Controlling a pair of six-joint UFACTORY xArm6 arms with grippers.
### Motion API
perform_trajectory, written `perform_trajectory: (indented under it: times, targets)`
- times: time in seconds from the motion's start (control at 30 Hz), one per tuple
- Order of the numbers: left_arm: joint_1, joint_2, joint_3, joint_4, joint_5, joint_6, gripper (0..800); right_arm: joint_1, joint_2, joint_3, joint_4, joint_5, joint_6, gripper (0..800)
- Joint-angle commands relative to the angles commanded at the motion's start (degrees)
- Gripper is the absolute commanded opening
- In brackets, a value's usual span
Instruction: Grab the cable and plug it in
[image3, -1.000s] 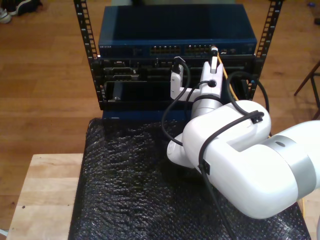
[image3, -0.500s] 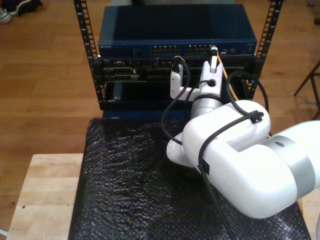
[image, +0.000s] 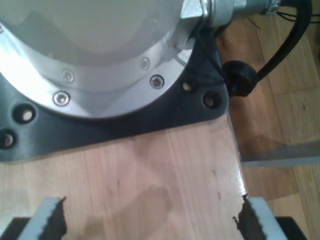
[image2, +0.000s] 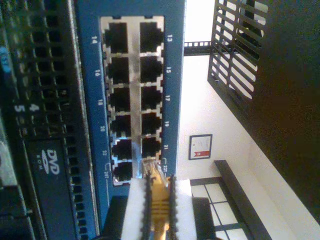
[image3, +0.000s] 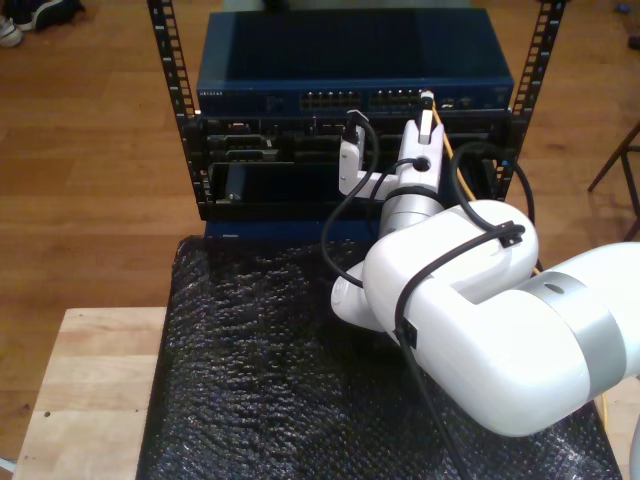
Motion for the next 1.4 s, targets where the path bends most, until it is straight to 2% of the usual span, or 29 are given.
perform_trajectory:
  times: [0.77,0.83,0.93,1.07,1.4]
  targets:
    - [-0.09,0.0,0.0,0.0,0.0,0.0,800,-0.7,0.44,-0.88,-0.09,0.88,0.18,0]
    - [-0.09,0.0,0.0,0.0,0.0,0.0,800,-0.7,0.26,-0.44,-0.18,0.88,0.18,30]
    - [-0.09,0.0,0.0,0.0,0.0,0.0,800,-0.7,0.18,0.0,-0.44,0.97,0.26,123]
    - [-0.09,0.0,0.0,0.0,0.0,0.0,800,-0.53,-0.79,1.32,-0.53,1.14,0.26,189]
    - [-0.09,0.0,0.0,0.0,0.0,0.0,800,1.14,-6.59,8.18,-0.35,3.96,0.26,255]
